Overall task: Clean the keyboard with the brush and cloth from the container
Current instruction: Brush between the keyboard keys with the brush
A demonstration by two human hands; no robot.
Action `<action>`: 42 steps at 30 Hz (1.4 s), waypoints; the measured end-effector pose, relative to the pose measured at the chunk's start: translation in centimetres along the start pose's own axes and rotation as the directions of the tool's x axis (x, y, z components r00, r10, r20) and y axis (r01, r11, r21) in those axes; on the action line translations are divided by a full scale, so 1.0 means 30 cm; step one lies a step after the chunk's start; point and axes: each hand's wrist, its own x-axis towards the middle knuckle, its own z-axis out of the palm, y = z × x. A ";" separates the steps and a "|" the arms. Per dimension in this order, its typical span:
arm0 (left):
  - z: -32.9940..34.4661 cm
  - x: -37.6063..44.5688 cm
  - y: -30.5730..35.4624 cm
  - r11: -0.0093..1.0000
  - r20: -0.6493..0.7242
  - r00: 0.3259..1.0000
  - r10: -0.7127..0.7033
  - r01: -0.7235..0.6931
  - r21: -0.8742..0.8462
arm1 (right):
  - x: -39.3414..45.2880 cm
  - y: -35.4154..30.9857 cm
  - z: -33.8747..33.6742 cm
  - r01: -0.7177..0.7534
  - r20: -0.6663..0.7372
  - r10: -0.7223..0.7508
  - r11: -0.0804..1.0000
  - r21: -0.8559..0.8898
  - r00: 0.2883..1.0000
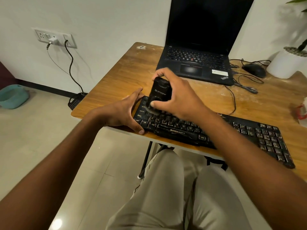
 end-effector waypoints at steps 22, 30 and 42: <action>0.001 0.001 -0.003 1.000 -0.016 1.000 0.006 -0.005 0.026 | -0.024 0.015 0.125 0.062 -0.039 -0.061 0.998 0.026 0.997; -0.003 0.002 -0.010 0.999 -0.016 1.000 -0.014 0.014 0.040 | 0.029 -0.044 -0.047 0.066 0.303 0.049 0.931 -0.358 0.952; -0.004 -0.005 0.000 0.999 -0.007 1.000 -0.013 0.013 0.030 | -0.008 -0.013 -0.036 0.020 0.247 0.044 0.968 -0.250 0.968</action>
